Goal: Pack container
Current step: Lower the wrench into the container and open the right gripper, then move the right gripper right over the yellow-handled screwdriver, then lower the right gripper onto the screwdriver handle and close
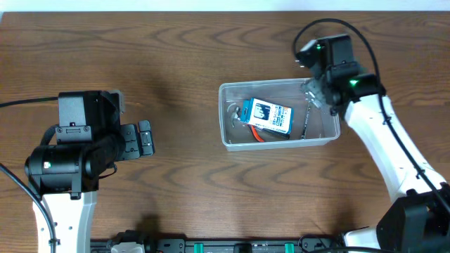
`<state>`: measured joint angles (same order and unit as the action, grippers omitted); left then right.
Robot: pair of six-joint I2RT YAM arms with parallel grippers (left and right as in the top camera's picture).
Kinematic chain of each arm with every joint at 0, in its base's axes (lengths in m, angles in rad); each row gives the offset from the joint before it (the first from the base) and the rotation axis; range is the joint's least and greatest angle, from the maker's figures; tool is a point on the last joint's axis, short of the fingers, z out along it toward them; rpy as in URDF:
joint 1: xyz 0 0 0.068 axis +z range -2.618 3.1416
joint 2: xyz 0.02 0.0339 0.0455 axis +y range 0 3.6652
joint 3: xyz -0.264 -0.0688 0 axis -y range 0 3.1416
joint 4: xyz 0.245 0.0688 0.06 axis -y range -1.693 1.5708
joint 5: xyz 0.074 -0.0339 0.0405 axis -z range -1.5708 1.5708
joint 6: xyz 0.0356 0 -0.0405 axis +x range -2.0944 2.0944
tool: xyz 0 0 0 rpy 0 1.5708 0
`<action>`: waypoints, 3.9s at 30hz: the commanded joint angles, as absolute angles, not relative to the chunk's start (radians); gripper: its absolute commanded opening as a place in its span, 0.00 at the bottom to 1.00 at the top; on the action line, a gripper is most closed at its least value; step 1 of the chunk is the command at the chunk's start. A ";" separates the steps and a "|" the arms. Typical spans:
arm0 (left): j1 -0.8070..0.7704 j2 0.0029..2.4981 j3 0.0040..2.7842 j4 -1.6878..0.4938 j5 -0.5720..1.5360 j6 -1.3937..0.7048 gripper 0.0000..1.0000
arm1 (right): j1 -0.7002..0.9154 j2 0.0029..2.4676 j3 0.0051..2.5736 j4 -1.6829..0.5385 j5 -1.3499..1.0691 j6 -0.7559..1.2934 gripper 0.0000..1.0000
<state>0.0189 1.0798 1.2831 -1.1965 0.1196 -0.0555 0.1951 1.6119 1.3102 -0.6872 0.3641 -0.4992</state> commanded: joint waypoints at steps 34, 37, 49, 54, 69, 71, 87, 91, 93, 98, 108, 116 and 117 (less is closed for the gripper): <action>0.024 1.077 1.296 -1.196 0.104 -0.065 0.98 | -0.651 1.610 1.326 -1.133 0.028 -0.747 0.99; 0.024 1.077 1.296 -1.196 0.104 -0.064 0.98 | -0.696 1.610 1.326 -1.113 0.006 -0.749 0.99; 0.024 1.077 1.296 -1.196 0.104 -0.065 0.98 | -0.723 1.650 1.234 -1.031 0.007 -0.783 0.99; 0.024 1.077 1.296 -1.196 0.104 -0.064 0.98 | -0.722 1.708 1.163 -0.989 0.007 -0.752 0.99; 0.024 1.077 1.296 -1.196 0.104 -0.064 0.98 | -0.762 1.782 1.090 -0.907 0.056 -0.734 0.99; 0.024 1.077 1.296 -1.196 0.104 -0.064 0.98 | -0.774 1.782 1.090 -0.907 0.056 -0.734 0.99; 0.024 1.077 1.296 -1.196 0.104 -0.064 0.98 | -0.834 1.782 1.090 -0.896 0.020 -0.806 0.99; 0.024 1.077 1.296 -1.196 0.104 -0.064 0.98 | -0.834 1.784 1.090 -0.877 0.011 -0.807 0.99; 0.024 1.077 1.296 -1.196 0.104 -0.064 0.98 | -0.835 1.787 1.090 -0.871 0.011 -0.810 0.99; 0.024 1.077 1.296 -1.196 0.104 -0.064 0.98 | -0.834 1.809 1.090 -0.859 0.010 -0.813 0.99; 0.024 1.077 1.296 -1.196 0.104 -0.064 0.98 | -0.835 1.851 1.090 -0.834 0.011 -0.813 0.99; 0.024 1.077 1.296 -1.196 0.104 -0.064 0.98 | -0.835 1.851 1.090 -0.823 0.022 -0.836 0.98; 0.024 1.077 1.296 -1.196 0.104 -0.064 0.98 | -0.835 1.851 1.089 -0.823 0.022 -0.836 0.98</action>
<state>0.0189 1.0801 1.2831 -1.1965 0.1192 -0.0555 -0.8272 1.8446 1.0924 -0.8238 0.0231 -0.8120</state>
